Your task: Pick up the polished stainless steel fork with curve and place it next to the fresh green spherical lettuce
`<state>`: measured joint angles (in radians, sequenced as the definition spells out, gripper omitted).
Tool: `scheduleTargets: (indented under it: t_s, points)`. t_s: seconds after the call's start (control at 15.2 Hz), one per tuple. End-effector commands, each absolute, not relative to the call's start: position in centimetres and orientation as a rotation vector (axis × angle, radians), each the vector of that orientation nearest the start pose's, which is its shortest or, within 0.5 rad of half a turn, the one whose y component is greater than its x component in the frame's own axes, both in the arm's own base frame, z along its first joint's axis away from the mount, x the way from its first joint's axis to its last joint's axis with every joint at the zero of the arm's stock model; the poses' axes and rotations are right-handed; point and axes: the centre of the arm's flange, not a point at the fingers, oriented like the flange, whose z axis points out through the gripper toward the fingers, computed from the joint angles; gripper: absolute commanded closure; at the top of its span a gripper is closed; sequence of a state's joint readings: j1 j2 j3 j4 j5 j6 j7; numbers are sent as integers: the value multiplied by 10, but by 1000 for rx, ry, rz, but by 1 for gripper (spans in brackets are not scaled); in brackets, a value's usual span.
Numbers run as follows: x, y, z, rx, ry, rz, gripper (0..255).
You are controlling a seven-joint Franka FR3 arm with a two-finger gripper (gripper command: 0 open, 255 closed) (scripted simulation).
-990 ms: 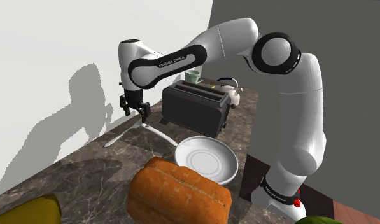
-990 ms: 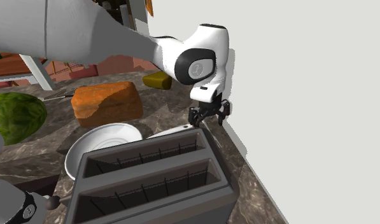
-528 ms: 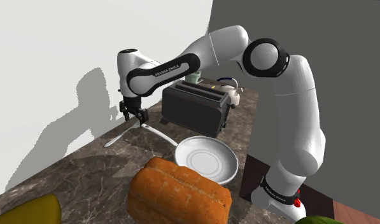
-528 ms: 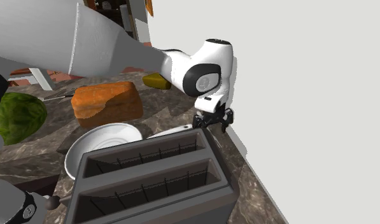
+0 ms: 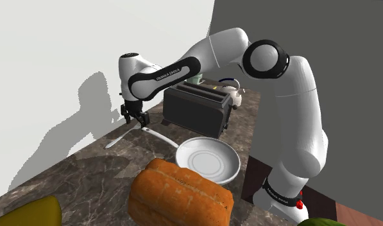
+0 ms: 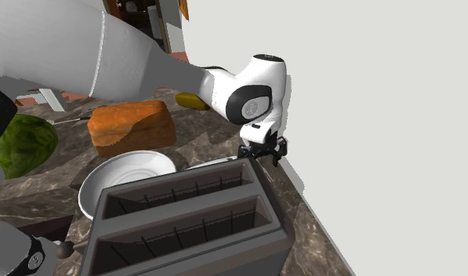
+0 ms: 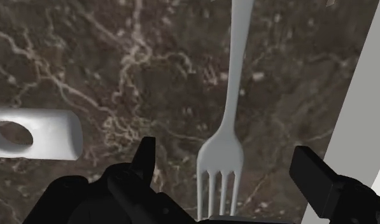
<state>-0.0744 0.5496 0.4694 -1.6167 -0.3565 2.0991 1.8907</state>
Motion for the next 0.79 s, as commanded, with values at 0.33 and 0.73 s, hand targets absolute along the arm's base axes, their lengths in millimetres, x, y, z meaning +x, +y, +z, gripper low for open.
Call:
scheduleTargets:
  t_s: [0.33, 0.73]
  points:
    - [651, 207, 331, -2449, 2009, -99, 255]
    - [650, 208, 337, -2448, 2009, -99, 255]
